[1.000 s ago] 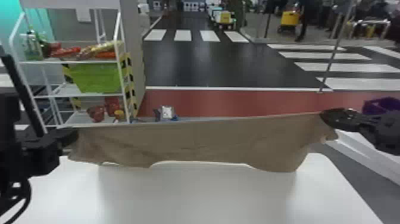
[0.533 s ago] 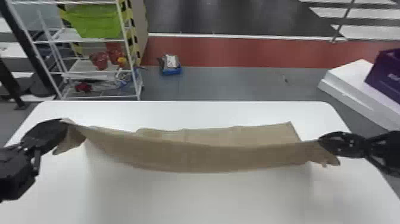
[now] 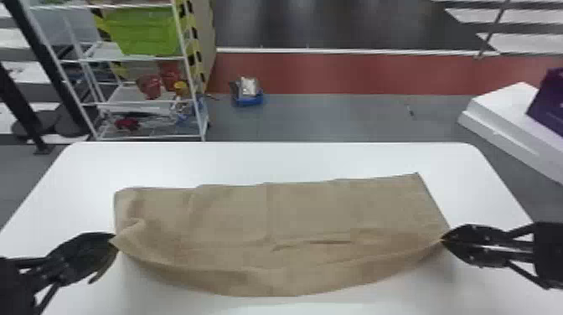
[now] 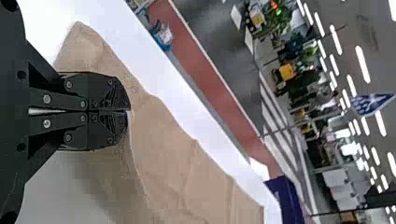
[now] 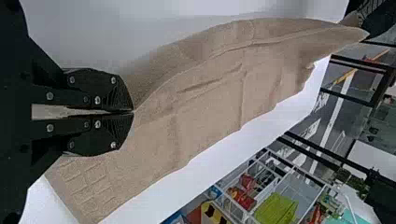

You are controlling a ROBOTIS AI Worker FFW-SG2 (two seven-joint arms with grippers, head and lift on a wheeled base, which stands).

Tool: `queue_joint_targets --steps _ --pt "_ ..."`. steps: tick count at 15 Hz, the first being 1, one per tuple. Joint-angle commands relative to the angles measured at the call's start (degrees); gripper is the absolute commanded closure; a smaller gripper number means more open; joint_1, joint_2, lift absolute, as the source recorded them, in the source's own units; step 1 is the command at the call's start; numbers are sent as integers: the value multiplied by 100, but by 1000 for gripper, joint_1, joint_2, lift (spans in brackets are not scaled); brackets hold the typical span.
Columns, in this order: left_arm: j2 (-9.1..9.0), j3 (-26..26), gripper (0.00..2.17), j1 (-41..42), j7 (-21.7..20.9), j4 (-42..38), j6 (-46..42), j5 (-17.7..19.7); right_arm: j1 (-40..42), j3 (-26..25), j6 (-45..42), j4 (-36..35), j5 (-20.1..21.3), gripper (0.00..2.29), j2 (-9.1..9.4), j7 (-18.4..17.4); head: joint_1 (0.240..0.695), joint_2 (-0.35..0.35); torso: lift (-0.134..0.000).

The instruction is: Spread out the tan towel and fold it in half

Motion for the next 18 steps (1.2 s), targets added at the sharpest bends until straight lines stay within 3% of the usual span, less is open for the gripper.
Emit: queue_joint_targets --steps 1,2,3,7,10,12,14,16,18 --pt "-15 335 488 -118 -547 9 -133 -455 201 10 83 -312 121 407 0 19 695 6 -124" --pt "-15 397 137 -170 -810 -18 -116 -763 280 37 206 -426 200 296 0 19 695 15 -124" --pt "-15 423 29 -179 -837 -35 -116 -965 332 37 311 -567 192 292 0 19 695 26 -124" --pt "-15 687 16 -267 -933 -167 130 -1440 139 -359 1419 -795 -195 262 -88 19 695 81 -124" --pt "-15 564 12 -452 -467 -132 921 -2855 -309 -754 3071 -382 -1083 262 -97 19 695 80 -124" --pt "-15 344 16 -469 -133 -97 1361 -3206 -494 -842 3756 -48 -1514 232 -35 19 695 105 -124" --pt "-15 186 33 -469 552 -141 1853 -2784 -696 -921 4530 -22 -1874 225 123 19 695 119 -124" --pt "-15 115 154 -619 614 -229 1958 -1941 -1039 -974 5286 -233 -1997 178 404 19 695 134 -124" --pt "-15 195 157 -1067 631 -282 3083 -956 -1408 -930 6833 -426 -2138 174 431 -158 695 119 -124"
